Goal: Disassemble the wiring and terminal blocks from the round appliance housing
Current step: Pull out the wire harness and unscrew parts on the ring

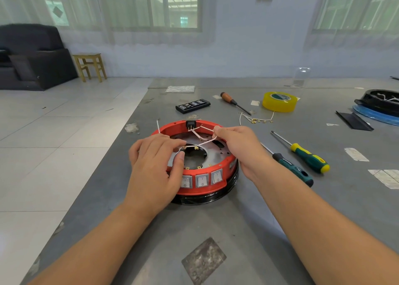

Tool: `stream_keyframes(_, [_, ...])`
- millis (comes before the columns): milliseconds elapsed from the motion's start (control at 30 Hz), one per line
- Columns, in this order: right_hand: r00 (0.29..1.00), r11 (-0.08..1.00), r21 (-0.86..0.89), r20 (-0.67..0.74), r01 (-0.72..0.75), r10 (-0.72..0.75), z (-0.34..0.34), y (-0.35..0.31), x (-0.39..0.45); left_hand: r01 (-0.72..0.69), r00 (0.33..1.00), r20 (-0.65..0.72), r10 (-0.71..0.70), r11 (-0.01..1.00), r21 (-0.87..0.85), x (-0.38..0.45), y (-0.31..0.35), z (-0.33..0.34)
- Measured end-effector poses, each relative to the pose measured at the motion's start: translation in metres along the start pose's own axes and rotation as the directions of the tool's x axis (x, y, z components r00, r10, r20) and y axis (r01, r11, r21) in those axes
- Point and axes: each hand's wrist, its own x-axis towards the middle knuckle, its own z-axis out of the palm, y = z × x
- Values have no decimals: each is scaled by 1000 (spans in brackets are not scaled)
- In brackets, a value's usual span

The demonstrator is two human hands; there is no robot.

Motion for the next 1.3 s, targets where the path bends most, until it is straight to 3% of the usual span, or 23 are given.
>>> stream_keyframes(200, [998, 999, -30, -45, 31, -32, -1, 5, -1, -330, 934, -135, 330, 944, 23, 4, -12, -2])
stream_keyframes(400, [979, 968, -152, -14, 200, -205, -5, 13, 0, -549, 831, -89, 548, 836, 19, 1, 6, -6])
stream_keyframes(500, [961, 953, -132, 11, 274, -275, -9, 16, -1, -616, 784, -53, 619, 785, 61, -2, 19, -2])
stream_keyframes(600, [955, 953, -69, 42, 295, -293, -14, 21, -3, -626, 779, 2, 627, 778, 56, -7, 27, 2])
stream_keyframes(700, [934, 928, -111, 55, 356, -352, -22, 32, -8, -592, 805, 36, 592, 806, -6, -10, 33, 3])
stream_keyframes(1067, [943, 932, 152, -111, 329, -315, -31, 51, -36, -559, 794, 212, 569, 822, -114, -18, 48, 4])
stream_keyframes(1300, [935, 941, 60, 106, 332, -337, -45, 50, -47, -541, 804, 250, 540, 838, -71, -20, 47, 8])
